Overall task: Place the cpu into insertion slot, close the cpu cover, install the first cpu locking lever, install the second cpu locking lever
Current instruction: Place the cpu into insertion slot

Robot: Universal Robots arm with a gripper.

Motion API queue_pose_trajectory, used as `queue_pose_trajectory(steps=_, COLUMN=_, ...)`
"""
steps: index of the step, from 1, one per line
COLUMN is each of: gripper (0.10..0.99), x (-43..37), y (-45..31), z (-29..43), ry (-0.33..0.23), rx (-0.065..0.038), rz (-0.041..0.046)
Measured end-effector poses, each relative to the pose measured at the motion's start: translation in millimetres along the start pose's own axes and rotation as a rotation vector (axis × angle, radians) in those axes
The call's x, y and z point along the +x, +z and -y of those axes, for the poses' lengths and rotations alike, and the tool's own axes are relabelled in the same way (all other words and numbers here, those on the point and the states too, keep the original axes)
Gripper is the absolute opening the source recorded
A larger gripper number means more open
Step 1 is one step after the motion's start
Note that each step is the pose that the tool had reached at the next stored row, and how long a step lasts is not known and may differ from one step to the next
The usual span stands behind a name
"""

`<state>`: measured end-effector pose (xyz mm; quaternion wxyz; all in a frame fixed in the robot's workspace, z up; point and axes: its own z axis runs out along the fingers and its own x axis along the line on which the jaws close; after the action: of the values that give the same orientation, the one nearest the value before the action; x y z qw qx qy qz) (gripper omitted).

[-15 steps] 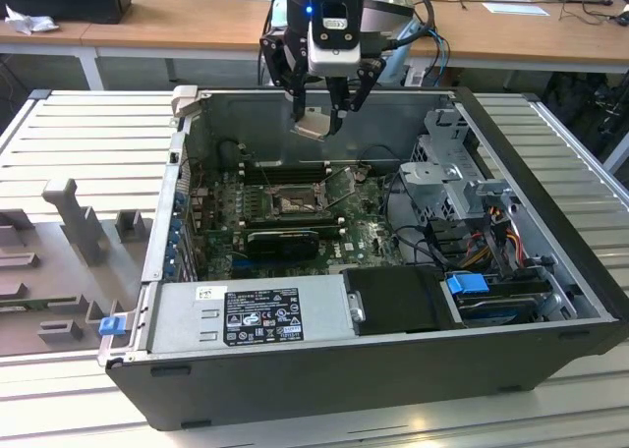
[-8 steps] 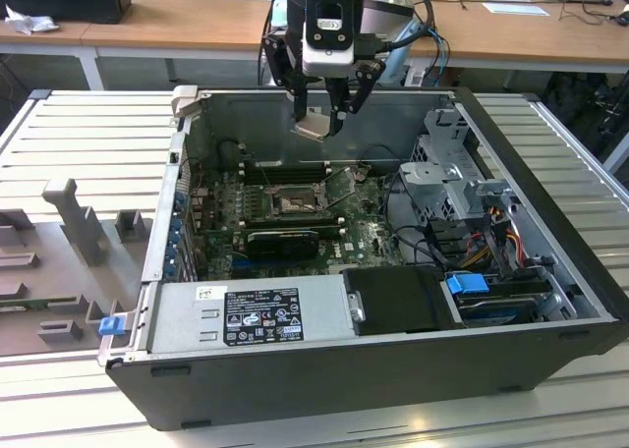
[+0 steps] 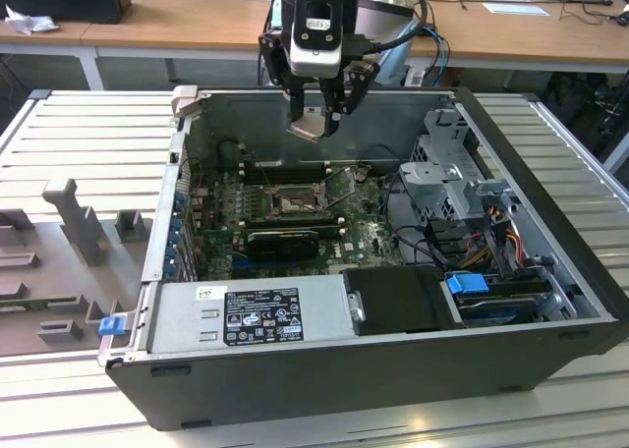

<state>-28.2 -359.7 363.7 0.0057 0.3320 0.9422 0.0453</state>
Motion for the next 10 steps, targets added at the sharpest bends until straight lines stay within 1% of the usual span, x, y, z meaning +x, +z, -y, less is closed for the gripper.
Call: queue_pose_trajectory(steps=10, gripper=0.525, x=0.2, y=0.2, z=0.2, ry=0.024, rx=0.0, rz=0.0022)
